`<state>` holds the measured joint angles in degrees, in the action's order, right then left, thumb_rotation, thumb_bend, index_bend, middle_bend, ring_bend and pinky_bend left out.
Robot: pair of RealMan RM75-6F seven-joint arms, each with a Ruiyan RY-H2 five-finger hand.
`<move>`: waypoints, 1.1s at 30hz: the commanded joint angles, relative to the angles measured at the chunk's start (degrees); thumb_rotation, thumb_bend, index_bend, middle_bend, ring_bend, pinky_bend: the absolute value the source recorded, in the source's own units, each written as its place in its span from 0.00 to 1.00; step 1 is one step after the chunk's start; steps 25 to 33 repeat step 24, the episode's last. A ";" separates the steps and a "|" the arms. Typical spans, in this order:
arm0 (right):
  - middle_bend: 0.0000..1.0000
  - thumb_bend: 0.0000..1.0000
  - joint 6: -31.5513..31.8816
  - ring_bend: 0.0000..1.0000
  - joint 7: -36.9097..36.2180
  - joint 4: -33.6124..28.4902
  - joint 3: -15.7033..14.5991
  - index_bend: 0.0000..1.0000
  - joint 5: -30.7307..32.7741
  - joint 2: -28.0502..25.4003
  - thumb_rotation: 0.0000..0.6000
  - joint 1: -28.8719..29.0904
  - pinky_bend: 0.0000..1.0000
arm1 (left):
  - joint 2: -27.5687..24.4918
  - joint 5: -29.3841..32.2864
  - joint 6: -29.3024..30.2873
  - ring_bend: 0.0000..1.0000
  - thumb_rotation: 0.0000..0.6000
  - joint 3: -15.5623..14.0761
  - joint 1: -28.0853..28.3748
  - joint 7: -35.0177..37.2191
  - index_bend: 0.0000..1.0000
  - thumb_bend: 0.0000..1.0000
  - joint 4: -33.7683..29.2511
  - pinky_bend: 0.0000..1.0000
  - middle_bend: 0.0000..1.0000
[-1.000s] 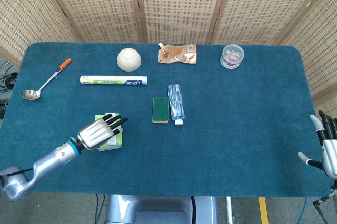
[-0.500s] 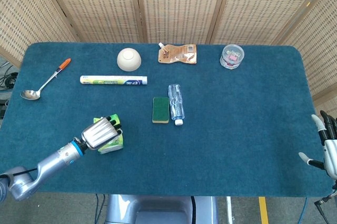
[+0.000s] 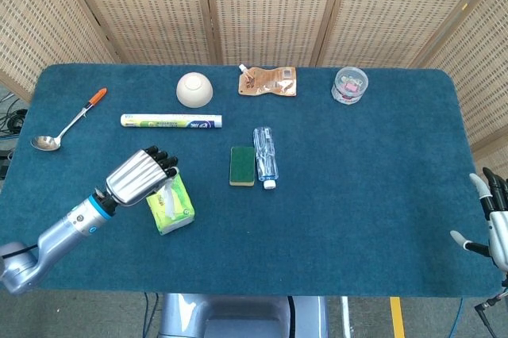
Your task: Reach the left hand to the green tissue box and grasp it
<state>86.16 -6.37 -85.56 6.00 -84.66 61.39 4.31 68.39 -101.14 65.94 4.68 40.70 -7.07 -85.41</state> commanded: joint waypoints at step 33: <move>0.00 0.00 -2.23 0.00 -2.19 0.67 0.28 0.00 1.21 -0.32 1.00 0.79 0.00 | 12.61 44.15 -10.09 0.48 1.00 25.14 14.97 9.08 0.77 0.66 0.46 0.51 0.47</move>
